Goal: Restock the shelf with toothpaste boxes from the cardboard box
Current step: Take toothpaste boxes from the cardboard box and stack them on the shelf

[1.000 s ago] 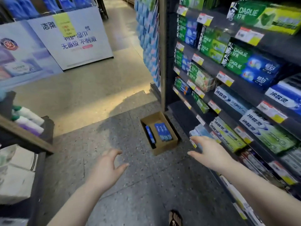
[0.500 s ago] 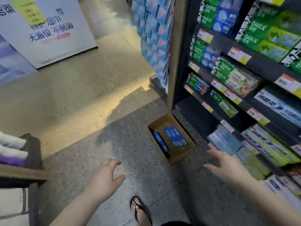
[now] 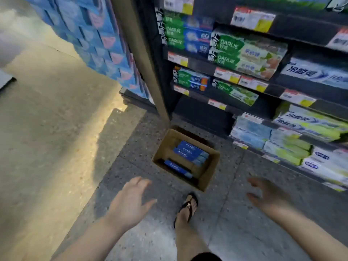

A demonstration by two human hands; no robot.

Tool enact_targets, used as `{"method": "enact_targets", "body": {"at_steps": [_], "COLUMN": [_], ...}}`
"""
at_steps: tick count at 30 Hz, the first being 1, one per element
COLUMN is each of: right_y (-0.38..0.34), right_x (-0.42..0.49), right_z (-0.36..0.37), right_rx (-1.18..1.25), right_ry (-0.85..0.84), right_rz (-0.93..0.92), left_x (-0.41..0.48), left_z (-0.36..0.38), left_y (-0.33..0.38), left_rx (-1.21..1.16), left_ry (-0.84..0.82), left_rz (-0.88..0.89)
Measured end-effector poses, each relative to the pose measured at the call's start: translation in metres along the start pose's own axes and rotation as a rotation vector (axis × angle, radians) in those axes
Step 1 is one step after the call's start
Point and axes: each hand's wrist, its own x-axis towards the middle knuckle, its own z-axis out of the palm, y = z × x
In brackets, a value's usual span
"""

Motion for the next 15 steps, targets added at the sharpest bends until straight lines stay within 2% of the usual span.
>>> {"method": "enact_targets", "body": {"at_steps": [3,7,15], "right_y": [-0.029,-0.06,-0.06], "right_x": [0.038,0.087,0.197], "right_z": [0.012,0.029,0.094], "right_rx": [0.049,0.066,0.058], "right_ry": [0.053,0.088,0.095], "right_rz": [-0.01,-0.067,0.027], "left_x": [0.052,0.12,0.259], "left_z": [-0.013,-0.013,0.053], "left_y": [-0.013,-0.018,-0.042], "left_rx": [0.064,-0.008,0.04], "left_ry": [-0.041,-0.038,-0.211], "left_rz": [0.035,0.064,0.187]}}
